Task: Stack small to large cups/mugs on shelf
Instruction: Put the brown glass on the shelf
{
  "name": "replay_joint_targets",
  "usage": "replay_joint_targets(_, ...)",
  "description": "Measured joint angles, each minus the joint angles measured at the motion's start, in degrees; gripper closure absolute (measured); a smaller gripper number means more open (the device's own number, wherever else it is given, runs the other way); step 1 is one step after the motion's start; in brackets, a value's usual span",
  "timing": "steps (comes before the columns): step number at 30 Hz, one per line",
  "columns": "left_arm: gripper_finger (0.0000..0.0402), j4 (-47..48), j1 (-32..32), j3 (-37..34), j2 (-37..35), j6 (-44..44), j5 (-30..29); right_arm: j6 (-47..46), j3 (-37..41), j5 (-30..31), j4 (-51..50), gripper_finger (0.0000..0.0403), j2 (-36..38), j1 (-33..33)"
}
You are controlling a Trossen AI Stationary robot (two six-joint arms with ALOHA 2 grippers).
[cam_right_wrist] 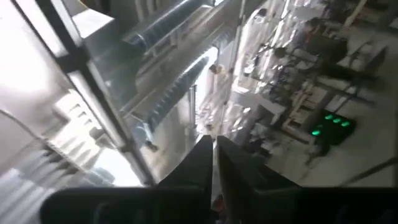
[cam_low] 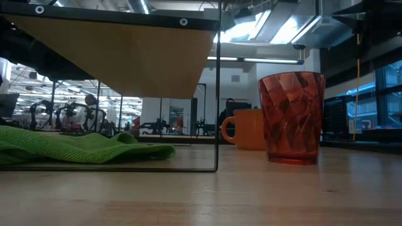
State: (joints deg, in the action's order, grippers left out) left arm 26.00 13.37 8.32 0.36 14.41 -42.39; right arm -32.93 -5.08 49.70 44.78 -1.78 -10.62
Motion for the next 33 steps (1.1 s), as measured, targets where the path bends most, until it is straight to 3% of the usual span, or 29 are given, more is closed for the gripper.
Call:
replay_joint_targets(4,0.0338,0.0,0.0,0.0,0.0,0.0,0.0,-1.6,-1.4,-6.7,-1.6,0.0377,-1.0,1.4)
replay_joint_targets(6,0.0338,0.0,0.0,0.0,0.0,0.0,0.1,-2.4,-5.9,-11.6,-9.3,0.0377,-3.6,1.9)
replay_joint_targets(8,0.0338,0.0,0.0,0.0,0.0,0.0,0.1,-4.7,-13.1,-14.6,-26.7,0.0377,-8.0,2.1)
replay_joint_targets(12,0.0338,0.0,0.0,0.0,0.0,0.0,0.1,-11.6,-29.7,-17.1,-65.3,0.0377,-24.1,2.3)
replay_joint_targets(17,0.0338,0.0,0.0,0.0,0.0,0.0,0.1,-14.8,-45.3,-26.8,-90.3,0.0373,-43.7,2.3)
replay_joint_targets(21,0.0338,0.0,0.0,0.0,0.0,0.0,0.1,-13.3,-51.8,-34.3,-95.8,0.0338,-56.2,2.3)
replay_joint_targets(25,0.0338,0.0,0.0,0.0,0.0,0.0,0.1,-13.4,-54.6,-36.3,-96.5,0.0274,-65.3,2.3)
replay_joint_targets(29,0.0338,0.0,0.0,0.0,0.0,0.0,0.1,-15.2,-55.8,-36.8,-96.4,0.0212,-71.1,2.8)
replay_joint_targets(33,0.0338,0.0,0.0,0.0,0.0,0.0,0.1,-16.3,-55.2,-40.6,-97.7,0.0175,-74.8,3.9)
